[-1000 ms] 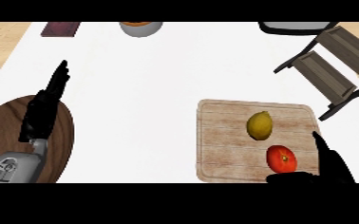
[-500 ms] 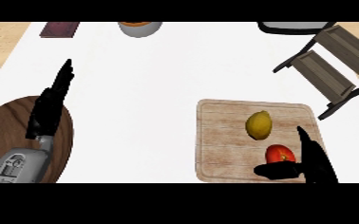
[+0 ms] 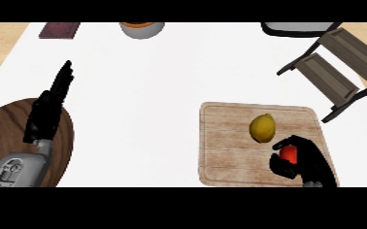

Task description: Pick the tomato from the cutting board and place it in the tiered basket

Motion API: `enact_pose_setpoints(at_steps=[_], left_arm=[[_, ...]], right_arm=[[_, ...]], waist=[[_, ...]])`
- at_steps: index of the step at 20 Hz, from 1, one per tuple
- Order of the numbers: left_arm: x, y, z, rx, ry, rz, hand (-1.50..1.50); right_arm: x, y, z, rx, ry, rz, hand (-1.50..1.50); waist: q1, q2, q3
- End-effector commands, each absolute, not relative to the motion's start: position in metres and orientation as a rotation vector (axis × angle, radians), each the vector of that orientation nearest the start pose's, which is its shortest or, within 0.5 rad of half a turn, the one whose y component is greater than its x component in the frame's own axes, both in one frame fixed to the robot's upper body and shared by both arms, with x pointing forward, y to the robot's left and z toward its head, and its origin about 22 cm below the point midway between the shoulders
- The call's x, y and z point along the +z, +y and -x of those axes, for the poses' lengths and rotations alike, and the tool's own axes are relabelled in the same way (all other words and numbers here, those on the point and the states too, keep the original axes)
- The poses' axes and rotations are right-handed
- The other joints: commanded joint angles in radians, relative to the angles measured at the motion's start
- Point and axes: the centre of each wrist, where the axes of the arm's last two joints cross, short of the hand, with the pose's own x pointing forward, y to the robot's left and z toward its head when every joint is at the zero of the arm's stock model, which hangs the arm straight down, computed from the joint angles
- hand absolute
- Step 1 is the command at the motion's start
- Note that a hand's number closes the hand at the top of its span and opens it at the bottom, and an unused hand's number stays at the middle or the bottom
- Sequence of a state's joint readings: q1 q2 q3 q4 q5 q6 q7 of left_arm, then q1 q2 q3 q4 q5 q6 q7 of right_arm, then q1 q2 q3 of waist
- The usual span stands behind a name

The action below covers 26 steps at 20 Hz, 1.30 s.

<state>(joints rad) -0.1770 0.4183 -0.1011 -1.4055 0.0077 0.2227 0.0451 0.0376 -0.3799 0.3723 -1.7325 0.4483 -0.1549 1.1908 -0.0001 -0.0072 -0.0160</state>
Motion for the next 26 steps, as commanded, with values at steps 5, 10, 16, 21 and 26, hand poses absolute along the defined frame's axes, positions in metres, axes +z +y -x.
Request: enact_pose_setpoints(at_steps=[5, 10, 16, 21, 26], left_arm=[[0.038, 0.306, -0.275, -0.222, -1.533, -0.443, 0.0], [0.038, 0.302, -0.285, -0.222, -1.538, -0.442, 0.0], [0.034, 0.289, -0.287, -0.265, -1.529, -0.391, 0.0], [0.02, 0.301, -0.27, -0.226, -1.507, -0.441, 0.0], [0.029, 0.315, -0.277, -0.21, -1.502, -0.462, 0.0]], right_arm=[[0.035, -0.205, -0.23, 0.22, -0.493, 0.658, 1.5], [0.099, -0.216, -0.202, 0.363, -0.711, 0.681, 1.5], [0.148, -0.159, -0.161, 1.181, -1.353, 0.382, 1.5], [0.226, -0.19, -0.12, 1.084, -1.714, 0.368, 1.5], [0.26, -0.207, -0.12, 0.943, -1.901, 0.439, 1.5]], waist=[[0.004, 0.007, 0.016], [-0.008, 0.004, 0.015], [0.03, -0.018, 0.011], [-0.009, -0.005, 0.015], [-0.032, -0.005, 0.014]])
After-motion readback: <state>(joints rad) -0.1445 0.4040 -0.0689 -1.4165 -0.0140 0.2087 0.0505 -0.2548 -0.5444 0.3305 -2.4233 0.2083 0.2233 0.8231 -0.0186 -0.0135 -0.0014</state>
